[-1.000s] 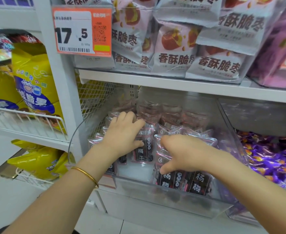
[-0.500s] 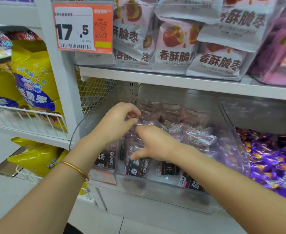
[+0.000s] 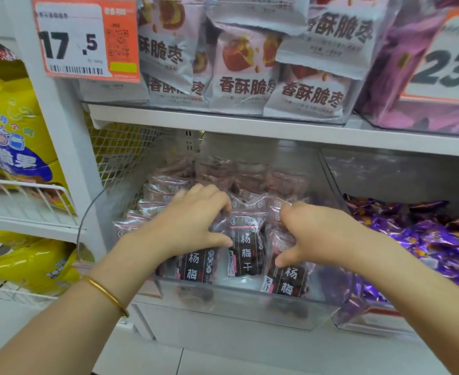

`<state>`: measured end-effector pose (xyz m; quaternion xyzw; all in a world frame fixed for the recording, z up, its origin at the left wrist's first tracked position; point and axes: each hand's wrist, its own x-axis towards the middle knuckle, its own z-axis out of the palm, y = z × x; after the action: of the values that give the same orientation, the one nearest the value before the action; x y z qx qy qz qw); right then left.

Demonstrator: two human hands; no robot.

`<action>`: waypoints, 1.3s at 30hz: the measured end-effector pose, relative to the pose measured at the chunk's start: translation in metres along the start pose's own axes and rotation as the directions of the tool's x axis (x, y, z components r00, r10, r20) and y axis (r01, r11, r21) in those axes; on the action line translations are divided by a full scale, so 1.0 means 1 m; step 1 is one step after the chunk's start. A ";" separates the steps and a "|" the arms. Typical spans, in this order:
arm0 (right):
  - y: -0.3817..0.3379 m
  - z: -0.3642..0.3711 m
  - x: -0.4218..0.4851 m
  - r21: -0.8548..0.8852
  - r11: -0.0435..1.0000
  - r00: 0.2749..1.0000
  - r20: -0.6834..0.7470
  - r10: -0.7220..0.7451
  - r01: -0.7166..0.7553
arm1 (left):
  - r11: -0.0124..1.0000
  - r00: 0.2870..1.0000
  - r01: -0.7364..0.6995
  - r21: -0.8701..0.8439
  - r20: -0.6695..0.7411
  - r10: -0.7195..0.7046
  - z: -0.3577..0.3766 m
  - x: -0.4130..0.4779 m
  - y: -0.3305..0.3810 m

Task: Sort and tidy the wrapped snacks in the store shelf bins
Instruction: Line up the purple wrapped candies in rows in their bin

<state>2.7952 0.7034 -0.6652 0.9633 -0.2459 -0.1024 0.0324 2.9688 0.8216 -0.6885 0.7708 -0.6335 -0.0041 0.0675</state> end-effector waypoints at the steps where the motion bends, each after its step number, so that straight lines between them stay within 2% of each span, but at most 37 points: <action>1: -0.001 0.001 0.001 -0.042 0.999 1.000 0.007 -0.007 0.007 | 0.999 1.000 0.017 0.049 0.009 -0.017 0.001 0.001 0.001; 4: -0.003 0.002 0.003 -0.050 0.995 0.996 0.041 -0.083 0.085 | 0.982 0.993 0.069 0.177 0.084 -0.085 -0.001 0.001 -0.001; 8: -0.003 0.002 0.000 0.144 0.984 0.988 0.096 -0.123 0.109 | 0.982 0.984 0.062 0.181 0.155 -0.091 -0.002 -0.002 -0.005; 13: -0.003 0.000 0.000 0.087 0.987 0.985 0.090 -0.144 0.136 | 0.971 0.973 0.031 0.235 0.214 -0.083 0.002 -0.005 -0.007; 15: -0.002 -0.001 0.000 0.177 0.976 0.980 0.130 -0.151 0.127 | 0.966 0.967 0.014 0.259 0.242 -0.079 0.002 -0.006 -0.008; 21: -0.004 -0.007 -0.002 0.321 0.924 0.952 0.153 -0.265 0.206 | 0.985 0.960 0.006 0.174 0.276 -0.054 0.000 -0.008 -0.005; 25: -0.010 -0.012 0.010 0.487 0.829 0.947 0.012 -0.322 0.275 | 0.976 0.968 0.026 0.215 0.240 -0.079 -0.005 -0.010 -0.015; 31: -0.047 0.008 0.039 0.307 0.861 0.914 -0.129 -0.385 0.406 | 0.982 0.980 0.012 0.190 0.192 -0.049 -0.001 -0.012 -0.021; 35: -0.038 0.020 0.034 0.306 0.857 0.907 -0.218 -0.361 0.414 | 0.994 0.987 0.020 0.110 0.157 -0.037 -0.002 -0.017 -0.025; 37: -0.032 0.019 0.026 0.376 0.835 0.913 -0.241 -0.331 0.402 | 0.998 0.989 0.035 0.044 0.139 -0.041 -0.005 -0.022 -0.023; 39: -0.023 0.014 0.015 0.437 0.822 0.923 -0.285 -0.259 0.366 | 0.999 0.998 0.040 -0.012 0.052 -0.039 -0.012 -0.028 -0.021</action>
<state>2.8163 0.7160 -0.6838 0.9731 -0.0964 0.0618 -0.1996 2.9843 0.8544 -0.6813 0.7823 -0.6197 -0.0293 0.0561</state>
